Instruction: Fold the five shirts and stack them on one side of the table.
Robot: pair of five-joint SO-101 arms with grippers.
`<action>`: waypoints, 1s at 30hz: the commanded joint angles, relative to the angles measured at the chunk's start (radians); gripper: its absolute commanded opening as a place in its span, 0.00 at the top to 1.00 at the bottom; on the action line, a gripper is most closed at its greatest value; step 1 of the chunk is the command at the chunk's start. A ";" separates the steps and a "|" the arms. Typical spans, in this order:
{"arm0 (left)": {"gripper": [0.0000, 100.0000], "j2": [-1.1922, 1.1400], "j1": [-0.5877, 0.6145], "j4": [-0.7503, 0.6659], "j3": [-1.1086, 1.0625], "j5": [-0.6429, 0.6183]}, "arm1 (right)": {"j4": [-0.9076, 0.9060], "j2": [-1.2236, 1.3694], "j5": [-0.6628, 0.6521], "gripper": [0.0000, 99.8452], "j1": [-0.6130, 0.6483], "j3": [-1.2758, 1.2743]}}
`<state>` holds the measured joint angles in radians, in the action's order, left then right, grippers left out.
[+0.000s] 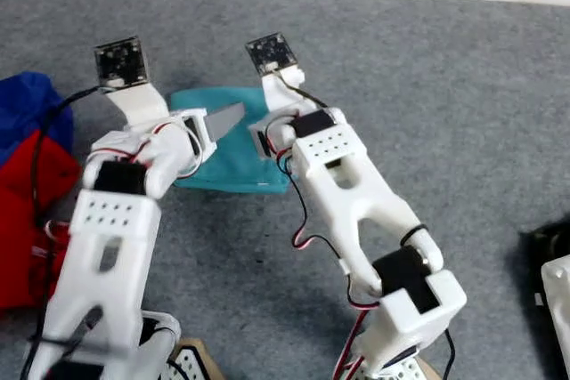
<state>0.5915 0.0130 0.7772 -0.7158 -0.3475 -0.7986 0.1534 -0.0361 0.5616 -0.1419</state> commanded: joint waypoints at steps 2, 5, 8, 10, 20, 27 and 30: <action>0.60 -0.120 0.030 -0.064 0.051 -0.009 | 0.018 0.062 0.006 0.69 -0.036 0.108; 0.60 -0.196 0.047 -0.072 0.091 -0.009 | 0.016 0.159 -0.005 0.69 -0.041 0.185; 0.60 -0.248 0.058 -0.072 0.120 -0.009 | -0.012 0.249 -0.020 0.69 -0.045 0.277; 0.60 -0.268 0.062 -0.074 0.133 -0.009 | -0.056 0.300 -0.018 0.69 -0.056 0.341; 0.60 -0.278 0.064 -0.091 0.128 -0.009 | -0.140 0.487 -0.018 0.69 -0.119 0.506; 0.60 -0.282 0.064 -0.091 0.128 -0.009 | -0.147 0.636 -0.021 0.71 -0.047 0.634; 0.60 -0.283 0.064 -0.092 0.127 -0.009 | -0.174 0.676 -0.021 0.80 -0.038 0.696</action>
<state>0.3076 0.0667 0.7035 -0.6314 -0.3460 -0.9398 0.7994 -0.0453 0.4910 0.4856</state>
